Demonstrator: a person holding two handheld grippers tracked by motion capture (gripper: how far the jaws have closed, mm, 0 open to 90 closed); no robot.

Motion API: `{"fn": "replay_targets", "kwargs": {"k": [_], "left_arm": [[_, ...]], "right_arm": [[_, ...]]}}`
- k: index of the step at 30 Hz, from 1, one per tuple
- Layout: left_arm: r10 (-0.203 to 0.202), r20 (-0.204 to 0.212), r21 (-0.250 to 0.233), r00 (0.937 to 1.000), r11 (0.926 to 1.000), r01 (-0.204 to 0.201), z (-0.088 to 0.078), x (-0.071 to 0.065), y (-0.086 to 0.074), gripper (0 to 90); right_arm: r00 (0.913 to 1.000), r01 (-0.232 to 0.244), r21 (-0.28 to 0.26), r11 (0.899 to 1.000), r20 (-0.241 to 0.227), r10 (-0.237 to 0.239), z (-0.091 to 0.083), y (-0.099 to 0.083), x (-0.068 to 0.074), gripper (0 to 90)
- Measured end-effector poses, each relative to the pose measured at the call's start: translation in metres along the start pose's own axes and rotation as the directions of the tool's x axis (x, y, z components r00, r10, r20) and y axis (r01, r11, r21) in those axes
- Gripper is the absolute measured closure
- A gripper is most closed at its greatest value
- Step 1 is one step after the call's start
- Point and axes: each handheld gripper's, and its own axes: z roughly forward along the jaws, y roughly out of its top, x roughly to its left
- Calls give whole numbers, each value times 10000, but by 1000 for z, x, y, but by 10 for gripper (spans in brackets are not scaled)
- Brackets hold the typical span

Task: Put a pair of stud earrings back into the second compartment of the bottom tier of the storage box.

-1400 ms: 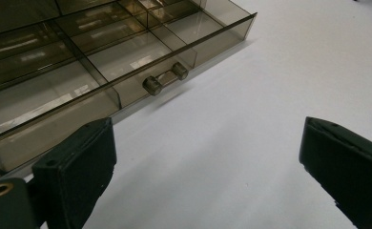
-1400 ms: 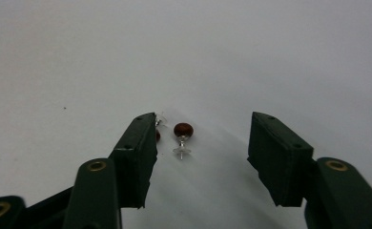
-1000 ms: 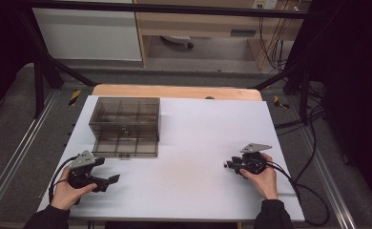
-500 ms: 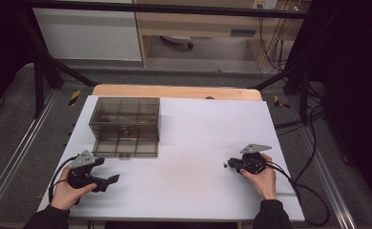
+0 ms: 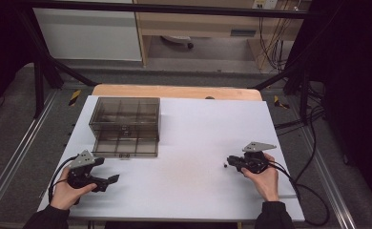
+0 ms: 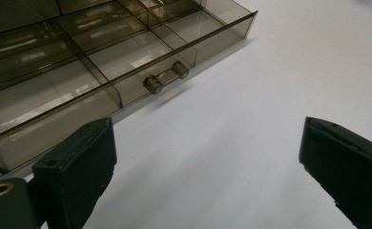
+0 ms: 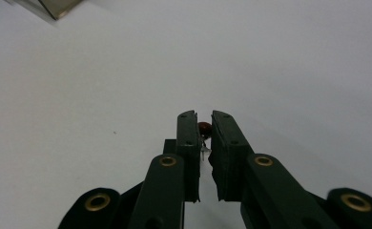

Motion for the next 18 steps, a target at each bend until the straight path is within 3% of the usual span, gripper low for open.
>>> {"fn": "replay_targets", "kwargs": {"k": [18], "left_arm": [[14, -6, 18, 10000, 10000, -14, 0, 0, 0, 49]], "right_arm": [[9974, 362, -357, 9987, -614, -383, 13, 37, 40, 825]]}}
